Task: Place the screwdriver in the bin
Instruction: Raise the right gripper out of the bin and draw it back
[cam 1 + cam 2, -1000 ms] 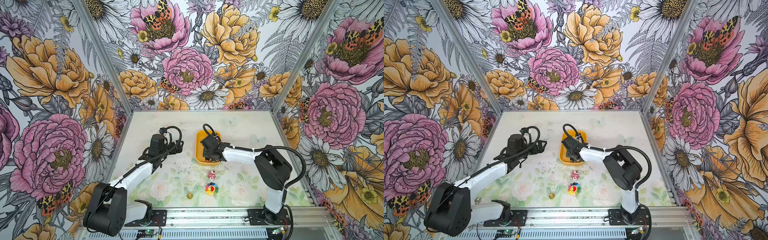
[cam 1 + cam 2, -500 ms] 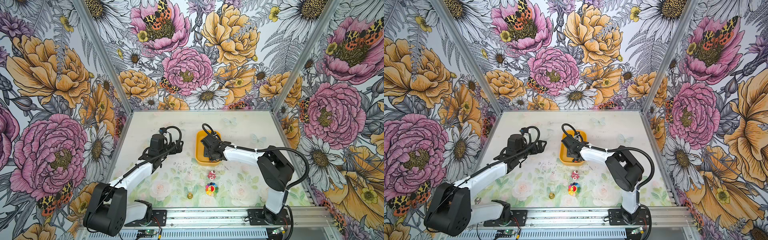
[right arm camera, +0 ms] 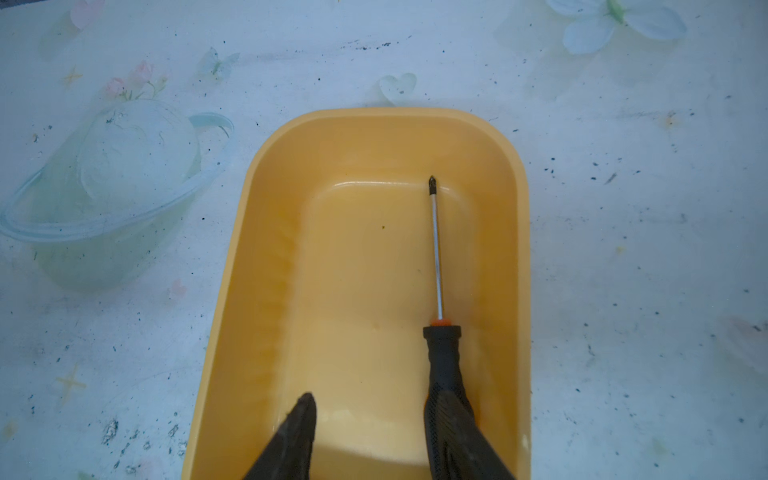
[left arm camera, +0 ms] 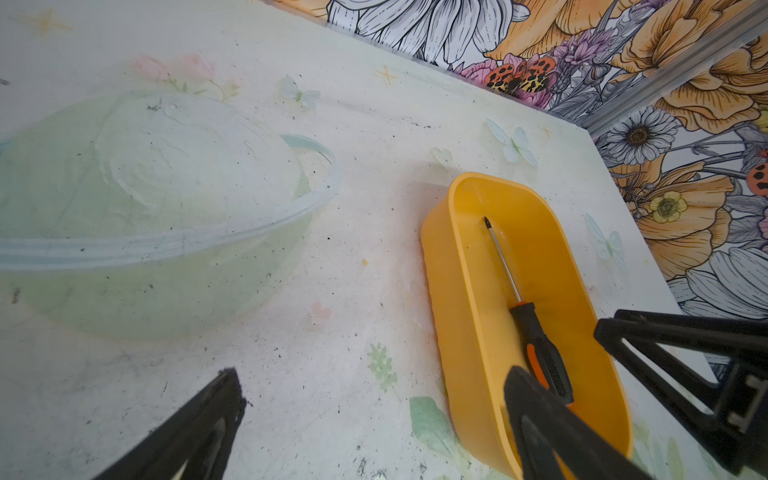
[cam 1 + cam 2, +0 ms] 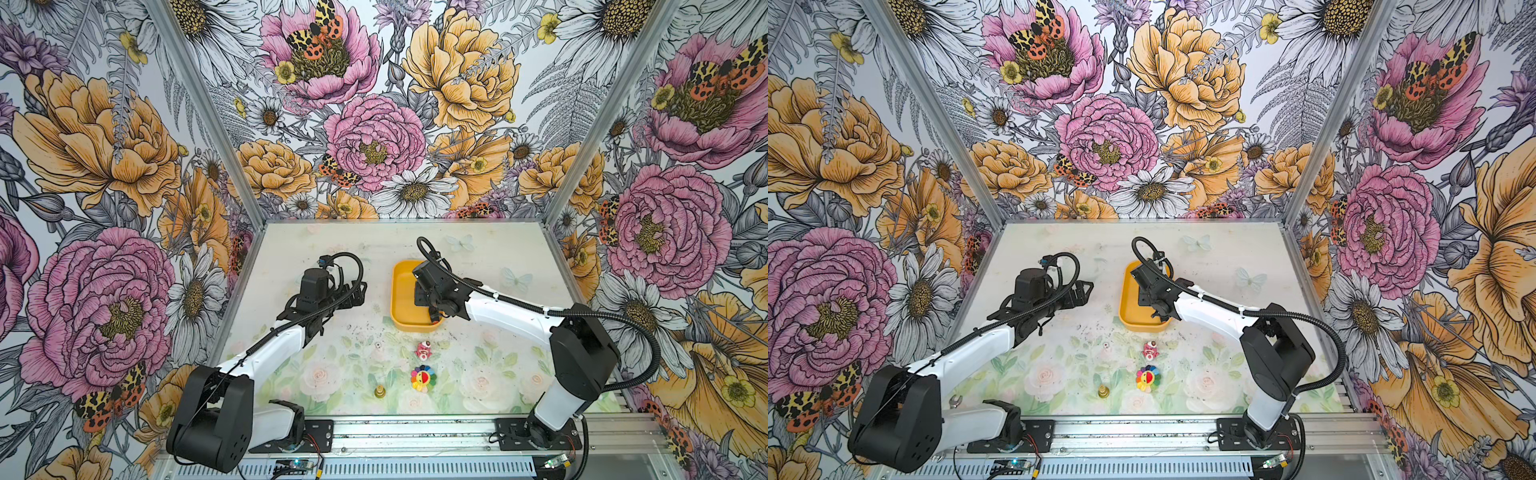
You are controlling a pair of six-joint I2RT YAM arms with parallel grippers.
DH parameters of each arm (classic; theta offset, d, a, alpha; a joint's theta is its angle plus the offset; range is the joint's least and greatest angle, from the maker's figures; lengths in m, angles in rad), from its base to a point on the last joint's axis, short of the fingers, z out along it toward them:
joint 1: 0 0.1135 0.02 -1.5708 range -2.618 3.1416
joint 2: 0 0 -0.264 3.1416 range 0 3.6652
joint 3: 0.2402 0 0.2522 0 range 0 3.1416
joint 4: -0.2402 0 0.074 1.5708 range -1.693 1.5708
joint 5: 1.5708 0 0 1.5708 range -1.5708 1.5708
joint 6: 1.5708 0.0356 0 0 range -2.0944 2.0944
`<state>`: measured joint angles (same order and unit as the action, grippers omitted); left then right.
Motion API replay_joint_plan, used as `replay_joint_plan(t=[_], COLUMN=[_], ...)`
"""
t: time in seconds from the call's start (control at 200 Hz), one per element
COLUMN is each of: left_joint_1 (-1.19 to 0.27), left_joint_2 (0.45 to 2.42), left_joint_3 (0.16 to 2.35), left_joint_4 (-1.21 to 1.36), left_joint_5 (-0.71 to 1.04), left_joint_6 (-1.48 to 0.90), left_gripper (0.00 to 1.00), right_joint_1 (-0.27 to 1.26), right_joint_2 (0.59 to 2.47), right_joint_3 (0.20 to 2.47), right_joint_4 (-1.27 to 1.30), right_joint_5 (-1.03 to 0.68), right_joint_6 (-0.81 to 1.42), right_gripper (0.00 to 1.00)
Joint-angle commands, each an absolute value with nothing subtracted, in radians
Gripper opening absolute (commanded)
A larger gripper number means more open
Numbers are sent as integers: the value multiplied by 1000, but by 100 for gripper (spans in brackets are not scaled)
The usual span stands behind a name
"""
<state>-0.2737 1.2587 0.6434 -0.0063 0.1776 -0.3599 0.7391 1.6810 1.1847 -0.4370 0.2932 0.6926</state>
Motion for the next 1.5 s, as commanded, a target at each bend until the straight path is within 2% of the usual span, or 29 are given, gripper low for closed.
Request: replay_joint_plan(t=[0.0, 0.285, 0.485, 0.701, 0.986, 1.256, 1.497], left_joint_1=[-265, -264, -261, -238, -174, -49, 26], left_joint_2=[1238, 1185, 1125, 1032, 888, 870, 954], left_joint_3=[660, 633, 583, 473, 294, 206, 161], left_joint_4=[-24, -25, 28, 154, 451, 550, 741], left_joint_5=[192, 114, 1, -181, -279, -241, -202], left_joint_6=[-343, -341, -301, -213, -73, -10, -60], left_gripper=[99, 99, 99, 99, 99, 99, 99], right_joint_1=[731, 675, 519, 347, 204, 104, 19], right_joint_2=[1614, 1406, 1245, 1001, 740, 759, 995], right_joint_3=[1153, 1023, 892, 654, 324, 216, 242], right_joint_4=[-446, -442, -387, -149, 230, 385, 564], right_joint_5=[326, 404, 413, 329, 287, 278, 213], right_joint_6=[572, 239, 140, 80, 78, 138, 181], right_gripper=[49, 49, 49, 49, 50, 52, 52])
